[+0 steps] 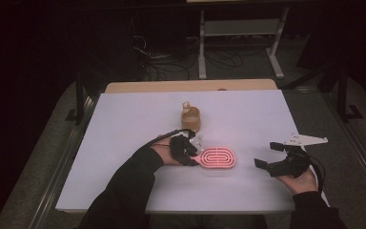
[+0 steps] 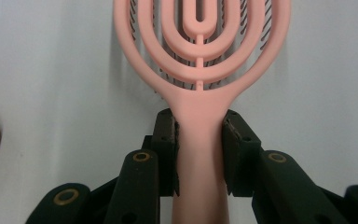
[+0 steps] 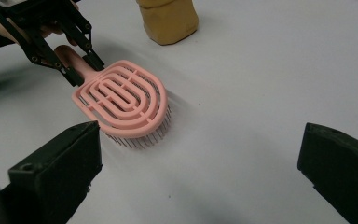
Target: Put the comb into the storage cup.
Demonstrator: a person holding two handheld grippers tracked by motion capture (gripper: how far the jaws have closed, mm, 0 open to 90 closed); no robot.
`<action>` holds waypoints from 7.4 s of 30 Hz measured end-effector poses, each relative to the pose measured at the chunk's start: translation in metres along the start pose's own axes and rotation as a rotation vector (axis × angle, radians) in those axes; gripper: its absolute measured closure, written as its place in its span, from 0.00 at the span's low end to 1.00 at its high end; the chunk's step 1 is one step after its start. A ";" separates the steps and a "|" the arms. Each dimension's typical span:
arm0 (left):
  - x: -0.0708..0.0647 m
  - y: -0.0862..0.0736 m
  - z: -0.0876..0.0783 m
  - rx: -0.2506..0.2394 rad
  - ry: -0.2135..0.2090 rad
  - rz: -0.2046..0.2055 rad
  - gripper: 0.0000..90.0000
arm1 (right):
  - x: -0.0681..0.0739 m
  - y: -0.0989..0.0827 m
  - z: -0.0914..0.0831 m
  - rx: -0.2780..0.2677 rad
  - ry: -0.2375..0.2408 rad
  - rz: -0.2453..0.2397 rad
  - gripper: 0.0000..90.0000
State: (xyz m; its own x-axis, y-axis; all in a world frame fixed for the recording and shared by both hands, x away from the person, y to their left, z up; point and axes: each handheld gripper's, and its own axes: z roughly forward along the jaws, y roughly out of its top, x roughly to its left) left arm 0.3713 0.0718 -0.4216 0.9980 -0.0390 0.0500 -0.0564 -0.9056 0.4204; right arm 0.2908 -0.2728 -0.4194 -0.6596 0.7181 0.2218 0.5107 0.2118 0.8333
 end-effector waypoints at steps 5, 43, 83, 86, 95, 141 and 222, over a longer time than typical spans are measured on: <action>-0.001 -0.001 -0.005 -0.004 0.006 0.003 0.78 | 0.000 0.000 0.000 0.003 0.000 -0.001 0.00; -0.012 -0.020 -0.078 -0.095 0.170 -0.075 0.78 | 0.013 0.017 0.007 -0.005 0.045 -0.037 0.00; -0.021 -0.020 -0.130 -0.247 0.330 -0.109 0.78 | 0.032 0.129 0.013 0.033 0.141 -0.093 0.00; -0.021 -0.019 -0.129 -0.251 0.334 -0.105 0.78 | 0.034 0.135 0.017 0.045 0.149 -0.103 0.00; -0.021 -0.014 -0.128 -0.279 0.349 -0.102 0.78 | 0.043 0.149 0.029 0.065 0.166 -0.134 0.00; -0.024 -0.004 -0.126 -0.332 0.425 -0.064 0.78 | 0.052 0.184 0.069 0.224 0.388 0.032 0.32; 0.000 -0.097 -0.167 -0.681 0.427 -0.450 0.00 | 0.088 0.295 0.008 0.159 0.207 -0.103 0.70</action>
State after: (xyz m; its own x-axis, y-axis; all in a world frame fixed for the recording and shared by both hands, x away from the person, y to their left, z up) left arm 0.3719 0.2303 -0.3113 0.8423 0.5384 0.0257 0.1948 -0.3485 0.9169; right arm 0.3877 -0.1419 -0.1582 -0.8027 0.5404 0.2525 0.5046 0.3896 0.7704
